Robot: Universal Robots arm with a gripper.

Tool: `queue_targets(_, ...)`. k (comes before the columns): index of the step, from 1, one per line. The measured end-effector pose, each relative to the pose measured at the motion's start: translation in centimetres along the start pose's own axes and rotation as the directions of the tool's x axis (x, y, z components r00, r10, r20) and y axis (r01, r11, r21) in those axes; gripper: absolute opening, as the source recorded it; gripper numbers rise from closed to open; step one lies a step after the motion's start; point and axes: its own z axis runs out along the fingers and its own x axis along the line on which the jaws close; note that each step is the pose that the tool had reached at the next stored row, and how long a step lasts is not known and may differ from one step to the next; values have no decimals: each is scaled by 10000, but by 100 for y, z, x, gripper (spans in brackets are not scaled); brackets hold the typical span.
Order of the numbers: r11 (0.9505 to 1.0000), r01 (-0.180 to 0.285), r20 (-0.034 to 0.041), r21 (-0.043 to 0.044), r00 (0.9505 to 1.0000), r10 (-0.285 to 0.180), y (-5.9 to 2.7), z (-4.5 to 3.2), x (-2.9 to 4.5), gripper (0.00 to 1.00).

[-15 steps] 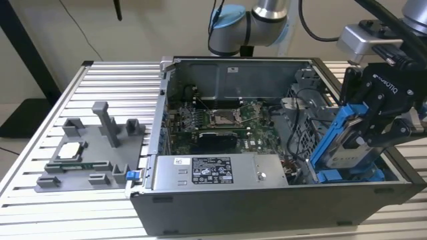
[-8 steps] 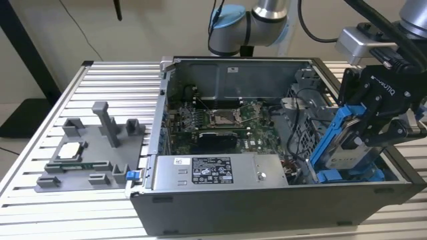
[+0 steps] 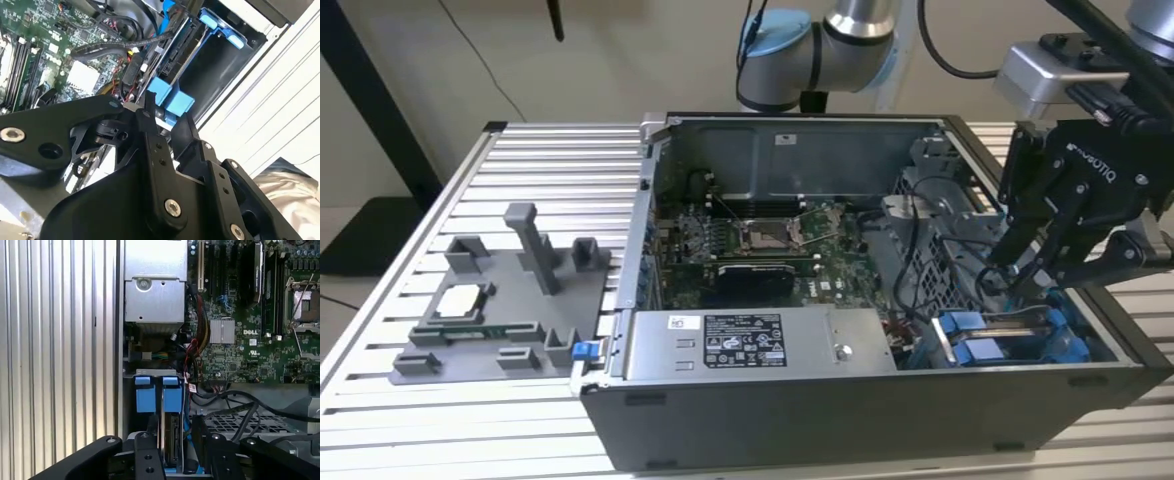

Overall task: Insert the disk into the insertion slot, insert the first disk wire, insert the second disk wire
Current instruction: 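Insert the disk into the insertion slot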

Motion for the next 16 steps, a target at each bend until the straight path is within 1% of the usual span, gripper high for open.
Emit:
queue_targets(1, 10000, 0, 3, 3, 10000, 0, 0, -4, -6, 100)
queue_targets(2, 10000, -2, 20, 16, 10000, 2, 0, -5, -11, 100)
queue_targets(3, 10000, -2, 42, 55, 10000, 2, 1, -6, -18, 100)
queue_targets(5, 9998, -1, 75, 175, 10000, -1, 3, -5, -47, 100)
queue_targets(6, 9998, -1, 79, 216, 10000, -1, 3, -4, -67, 100)
queue_targets(8, 9997, -1, 81, 232, 10000, -1, 3, -3, -119, 100)
queue_targets(9, 9997, -2, 85, 254, 10000, 0, 5, -2, -144, 100)
queue_targets(10, 9995, -2, 89, 308, 10000, -1, 7, 0, -173, 100)
queue_targets(11, 9992, 2, 90, 395, 10000, -6, 6, 0, -197, 100)
queue_targets(12, 9987, 6, 96, 503, 10000, -11, 6, 2, -217, 100)
queue_targets(13, 9981, 9, 100, 618, 9999, -15, 7, 3, -237, 100)
queue_targets(14, 9967, 16, 102, 816, 9999, -24, 9, 8, -252, 100)
queue_targets(15, 9963, 16, 103, 855, 9999, -25, 9, 14, -257, 100)
queue_targets(16, 9962, 17, 100, 867, 9999, -26, 9, 21, -259, 100)
